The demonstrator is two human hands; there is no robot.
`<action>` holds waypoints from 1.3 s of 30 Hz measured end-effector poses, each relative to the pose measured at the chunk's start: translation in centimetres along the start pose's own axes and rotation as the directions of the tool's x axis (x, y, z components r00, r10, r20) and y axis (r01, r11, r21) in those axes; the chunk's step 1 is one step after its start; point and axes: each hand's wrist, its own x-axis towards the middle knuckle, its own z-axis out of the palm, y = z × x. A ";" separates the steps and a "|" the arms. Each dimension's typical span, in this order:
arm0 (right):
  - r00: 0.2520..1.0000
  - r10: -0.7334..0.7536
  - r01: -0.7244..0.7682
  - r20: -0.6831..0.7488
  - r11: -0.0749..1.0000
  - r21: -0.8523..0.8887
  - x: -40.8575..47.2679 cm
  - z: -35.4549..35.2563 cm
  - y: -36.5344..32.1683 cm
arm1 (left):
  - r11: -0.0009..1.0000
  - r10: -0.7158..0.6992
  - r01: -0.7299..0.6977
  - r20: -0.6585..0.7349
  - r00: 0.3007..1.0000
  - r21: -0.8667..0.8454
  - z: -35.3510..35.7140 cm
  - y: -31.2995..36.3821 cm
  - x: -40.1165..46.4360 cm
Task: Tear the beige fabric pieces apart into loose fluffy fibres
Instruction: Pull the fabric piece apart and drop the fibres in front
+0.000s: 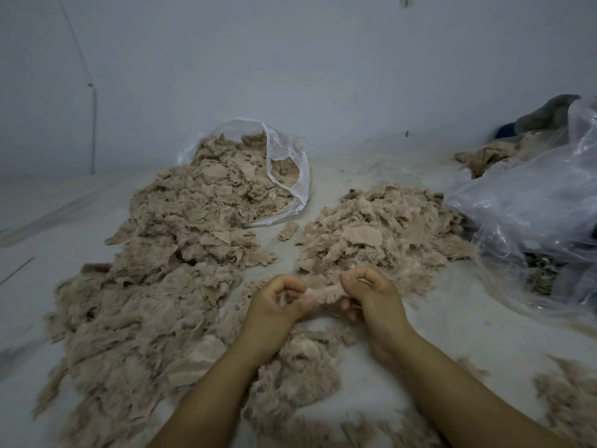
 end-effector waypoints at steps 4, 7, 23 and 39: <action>0.999 0.037 -0.037 0.001 0.998 0.042 0.1 -0.2 0.0 | 0.997 -0.042 0.045 0.053 0.998 -0.056 -0.1 -0.4 0.2; 0.999 0.040 -0.041 0.006 0.995 0.093 0.3 -0.2 -0.2 | 0.998 -0.066 0.067 0.062 0.996 -0.015 0.0 -0.3 0.0; 0.919 0.041 0.165 0.393 0.863 -0.477 0.1 -1.8 -0.2 | 0.940 -0.098 -0.030 0.356 0.929 0.338 -2.1 0.1 -0.1; 0.945 0.103 -0.026 0.309 0.969 -0.244 -0.7 -0.8 0.3 | 0.959 -0.078 -0.002 0.273 0.959 0.282 -1.4 -0.5 -0.4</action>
